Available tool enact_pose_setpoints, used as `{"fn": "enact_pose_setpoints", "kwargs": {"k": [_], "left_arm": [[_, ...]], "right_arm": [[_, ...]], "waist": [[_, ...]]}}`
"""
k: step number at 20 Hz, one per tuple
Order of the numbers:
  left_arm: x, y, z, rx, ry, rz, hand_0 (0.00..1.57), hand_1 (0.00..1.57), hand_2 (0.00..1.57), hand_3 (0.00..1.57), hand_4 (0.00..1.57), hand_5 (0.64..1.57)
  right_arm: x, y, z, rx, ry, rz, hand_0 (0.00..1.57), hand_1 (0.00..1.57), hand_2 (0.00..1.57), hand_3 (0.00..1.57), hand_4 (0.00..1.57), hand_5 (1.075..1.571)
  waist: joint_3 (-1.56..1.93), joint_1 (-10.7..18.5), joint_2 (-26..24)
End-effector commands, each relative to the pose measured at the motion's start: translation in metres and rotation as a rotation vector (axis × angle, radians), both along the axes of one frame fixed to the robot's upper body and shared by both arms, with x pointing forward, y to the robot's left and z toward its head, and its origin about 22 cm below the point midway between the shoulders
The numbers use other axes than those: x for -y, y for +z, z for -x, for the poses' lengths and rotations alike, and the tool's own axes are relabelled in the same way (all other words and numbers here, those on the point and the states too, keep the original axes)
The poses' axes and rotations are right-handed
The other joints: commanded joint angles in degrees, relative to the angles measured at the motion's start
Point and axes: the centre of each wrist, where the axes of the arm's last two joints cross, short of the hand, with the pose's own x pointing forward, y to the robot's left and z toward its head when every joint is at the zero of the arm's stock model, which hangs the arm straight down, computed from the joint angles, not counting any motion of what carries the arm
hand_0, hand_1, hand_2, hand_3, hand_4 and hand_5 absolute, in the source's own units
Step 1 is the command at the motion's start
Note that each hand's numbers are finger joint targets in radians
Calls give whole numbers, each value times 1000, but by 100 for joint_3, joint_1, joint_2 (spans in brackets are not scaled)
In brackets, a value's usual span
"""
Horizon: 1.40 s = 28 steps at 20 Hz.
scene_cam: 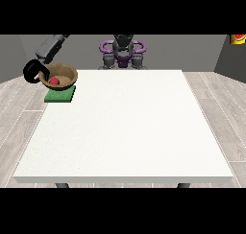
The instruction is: Pick the cup and pour the ball into the bowl, then pick the bowl and place it on the pad
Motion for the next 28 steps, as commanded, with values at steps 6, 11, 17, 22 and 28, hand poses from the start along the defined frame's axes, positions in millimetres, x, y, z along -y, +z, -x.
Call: {"fn": "enact_pose_setpoints", "kwargs": {"k": [6,11,17,22,28], "left_arm": [[-9,5,6,-29,33,-1,0,0,0,0,1192,1562],[-23,14,14,74,21,-5,0,0,0,0,1188,1565],[-13,12,4,71,9,-21,0,0,0,0,1195,1568],[-12,17,9,84,2,-38,0,0,0,0,1206,1569],[-5,-41,3,-138,35,10,0,0,0,0,1190,1569]], "right_arm": [[-4,-4,-4,33,-97,9,1465,1465,1389,796,0,1539],[-12,0,-13,149,-55,-36,1443,1443,1376,678,0,1535],[-18,30,-31,80,-9,54,641,641,693,1008,0,1469],[-22,2,-24,46,29,80,0,0,0,0,0,1407],[-6,41,-25,-97,94,123,0,0,0,0,200,1375]], "waist": [[-1,5,-87],[0,78,398],[-4,156,442],[1,302,348],[-13,-141,-857]]}}
